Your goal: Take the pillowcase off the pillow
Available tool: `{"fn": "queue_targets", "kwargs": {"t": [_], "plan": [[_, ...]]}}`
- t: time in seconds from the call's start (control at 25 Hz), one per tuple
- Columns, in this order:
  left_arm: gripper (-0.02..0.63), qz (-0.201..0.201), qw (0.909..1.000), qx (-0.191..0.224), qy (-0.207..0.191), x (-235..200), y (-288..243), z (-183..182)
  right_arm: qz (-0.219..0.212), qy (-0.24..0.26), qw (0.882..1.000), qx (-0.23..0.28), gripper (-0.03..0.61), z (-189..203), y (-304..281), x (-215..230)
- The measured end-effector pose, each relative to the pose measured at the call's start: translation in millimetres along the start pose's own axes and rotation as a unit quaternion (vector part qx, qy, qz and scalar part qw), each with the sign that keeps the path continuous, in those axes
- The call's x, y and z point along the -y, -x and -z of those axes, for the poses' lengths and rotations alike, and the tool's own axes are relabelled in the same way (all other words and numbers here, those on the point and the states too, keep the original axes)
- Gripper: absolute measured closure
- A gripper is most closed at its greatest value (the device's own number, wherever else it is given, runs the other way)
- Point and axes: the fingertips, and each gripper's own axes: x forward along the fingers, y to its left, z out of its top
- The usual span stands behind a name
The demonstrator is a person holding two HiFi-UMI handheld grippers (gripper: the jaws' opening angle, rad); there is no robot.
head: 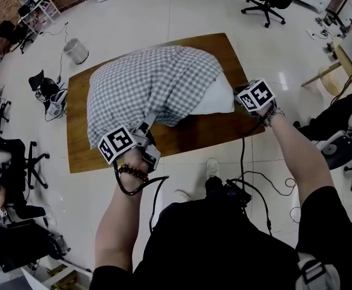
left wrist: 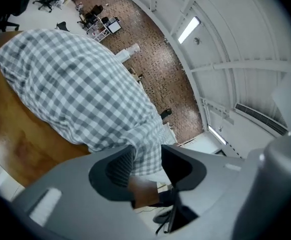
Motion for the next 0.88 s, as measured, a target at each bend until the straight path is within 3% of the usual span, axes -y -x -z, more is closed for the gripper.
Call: {"fn": "queue_targets", "kwargs": {"t": [0.4, 0.64, 0.88], "plan": [[0.413, 0.038, 0.9973, -0.052, -0.037, 45.5, 63.2, 2.5, 0.051, -0.009, 0.998, 0.029, 0.422, -12.7, 63.7, -57.5], [0.413, 0.048, 0.989, -0.087, -0.109, 87.1, 68.3, -5.0, 0.067, -0.016, 0.996, 0.055, 0.422, -23.0, 86.5, -72.6], [0.413, 0.049, 0.9715, -0.131, -0.191, 134.5, 35.8, -26.2, 0.066, -0.003, 0.995, 0.075, 0.421, -22.8, 96.7, -58.5]]}}
